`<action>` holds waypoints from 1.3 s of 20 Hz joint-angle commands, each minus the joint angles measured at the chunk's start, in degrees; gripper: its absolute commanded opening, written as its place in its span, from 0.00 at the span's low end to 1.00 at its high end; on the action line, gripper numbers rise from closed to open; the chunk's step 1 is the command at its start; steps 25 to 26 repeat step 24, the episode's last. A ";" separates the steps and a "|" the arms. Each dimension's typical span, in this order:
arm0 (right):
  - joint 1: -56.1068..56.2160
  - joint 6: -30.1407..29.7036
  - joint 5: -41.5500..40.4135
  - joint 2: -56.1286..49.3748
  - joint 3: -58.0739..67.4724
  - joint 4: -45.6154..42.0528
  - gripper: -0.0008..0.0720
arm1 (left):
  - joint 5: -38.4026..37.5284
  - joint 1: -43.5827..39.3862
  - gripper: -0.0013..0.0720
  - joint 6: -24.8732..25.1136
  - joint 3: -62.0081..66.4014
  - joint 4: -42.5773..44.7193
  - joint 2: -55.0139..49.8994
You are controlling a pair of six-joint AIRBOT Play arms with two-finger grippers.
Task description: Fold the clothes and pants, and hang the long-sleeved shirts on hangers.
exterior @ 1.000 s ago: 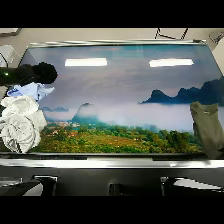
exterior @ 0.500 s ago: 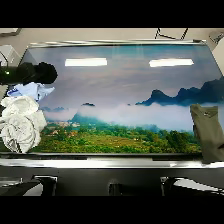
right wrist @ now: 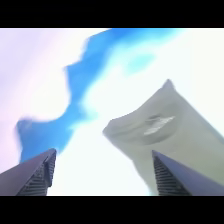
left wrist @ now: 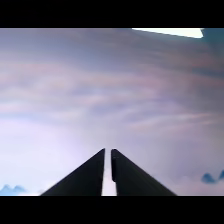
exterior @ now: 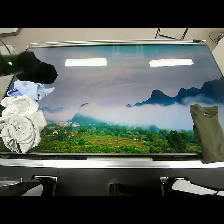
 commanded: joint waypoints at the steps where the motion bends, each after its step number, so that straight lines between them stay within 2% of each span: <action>1: 13.57 0.07 10.36 -0.70 -1.92 -3.72 0.92 | -15.28 -0.94 0.96 -3.50 -1.36 9.09 -5.29; 3: 18.80 2.16 12.00 -0.26 -9.11 -3.69 0.92 | -21.40 -1.33 0.99 -1.95 -5.64 6.71 -8.17; 7: 26.51 4.76 2.38 2.84 -20.17 -6.25 0.92 | -16.92 -3.37 0.98 -1.70 -13.11 5.99 -7.37; 8: 27.74 6.03 1.22 2.82 -20.44 -7.43 0.92 | -17.40 -3.80 0.98 -1.11 -13.09 6.01 -7.48; 26: 28.57 6.03 1.16 2.78 -20.44 -8.00 0.92 | -17.44 -3.76 0.98 -1.16 -13.09 5.99 -7.87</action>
